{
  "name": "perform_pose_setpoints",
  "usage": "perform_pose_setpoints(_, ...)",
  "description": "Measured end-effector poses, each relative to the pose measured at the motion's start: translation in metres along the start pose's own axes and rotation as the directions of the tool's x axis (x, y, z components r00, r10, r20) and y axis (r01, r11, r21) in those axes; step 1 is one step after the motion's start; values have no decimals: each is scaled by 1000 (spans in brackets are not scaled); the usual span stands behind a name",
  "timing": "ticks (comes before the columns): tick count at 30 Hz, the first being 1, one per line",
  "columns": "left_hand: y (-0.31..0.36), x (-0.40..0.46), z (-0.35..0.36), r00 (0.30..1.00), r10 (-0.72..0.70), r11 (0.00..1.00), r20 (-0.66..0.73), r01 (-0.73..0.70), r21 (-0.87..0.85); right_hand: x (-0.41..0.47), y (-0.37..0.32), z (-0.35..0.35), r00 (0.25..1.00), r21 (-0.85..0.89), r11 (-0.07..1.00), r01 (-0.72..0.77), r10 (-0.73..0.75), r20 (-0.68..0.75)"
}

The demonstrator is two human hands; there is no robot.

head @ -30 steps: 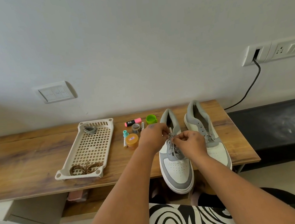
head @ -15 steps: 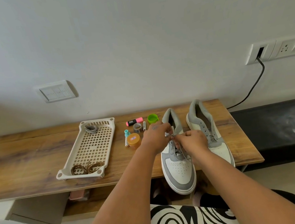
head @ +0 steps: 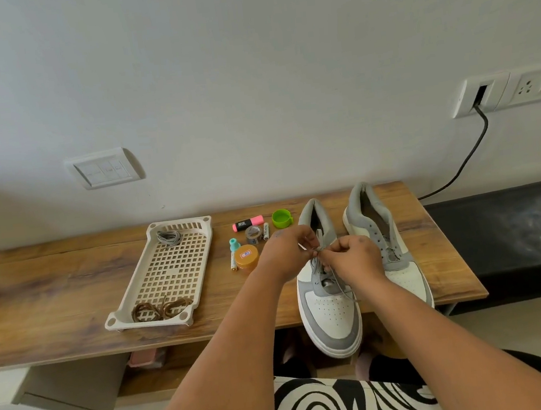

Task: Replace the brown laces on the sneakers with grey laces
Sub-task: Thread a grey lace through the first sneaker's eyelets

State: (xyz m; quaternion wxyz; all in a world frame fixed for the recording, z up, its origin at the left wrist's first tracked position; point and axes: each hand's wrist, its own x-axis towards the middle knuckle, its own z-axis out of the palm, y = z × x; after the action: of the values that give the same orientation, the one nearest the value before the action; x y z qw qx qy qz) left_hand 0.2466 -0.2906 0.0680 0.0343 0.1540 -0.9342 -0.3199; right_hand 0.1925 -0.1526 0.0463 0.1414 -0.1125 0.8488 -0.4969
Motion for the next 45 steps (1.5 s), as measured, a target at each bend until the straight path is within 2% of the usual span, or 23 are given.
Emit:
perform_pose_setpoints(4, -1, 3, 0, 999, -7, 1000, -32, 6, -2, 2, 3, 5, 1000, 52, 999, 15, -14, -18)
perform_pose_setpoints(7, -3, 4, -1, 998, -24, 999, -59, 22, -23, 0, 4, 5, 995, 58, 993, 102, -101, -25)
perform_pose_setpoints(11, -5, 5, -1, 999, -22, 999, -41, 21, -40, 2, 6, 0, 954, -131, 950, 285, -294, -60)
perform_pose_setpoints(13, -7, 5, -1, 999, -15, 999, -37, 13, -36, 5, 7, -3, 943, -177, 933, 314, -328, -58)
perform_pose_setpoints(18, -7, 6, -2, 998, -15, 1000, -58, 16, 6, 15, -2, -13, 944, -130, 936, 327, -318, 83)
perform_pose_setpoints(23, -7, 6, -1, 998, -5, 1000, -55, 7, 26, 34, -7, -26, 914, -263, 900, 347, -261, 312)
perform_pose_setpoints(26, -7, 8, -3, 999, -3, 999, -49, 5, 52, 36, -12, -25, 899, -301, 893, 335, -207, 386)
perform_pose_setpoints(33, -11, 10, -5, 1000, -7, 1000, -18, 7, 23, 51, -17, -21, 925, -168, 974, 152, -80, 372)
perform_pose_setpoints(38, -12, 10, -4, 1000, -7, 1000, 22, 7, -10, 52, -26, -26, 925, -306, 928, 212, -90, 368)
perform_pose_setpoints(45, -7, 10, -3, 1000, 9, 999, -28, -8, 32, 53, -31, -31, 902, -314, 916, 251, -103, 419)
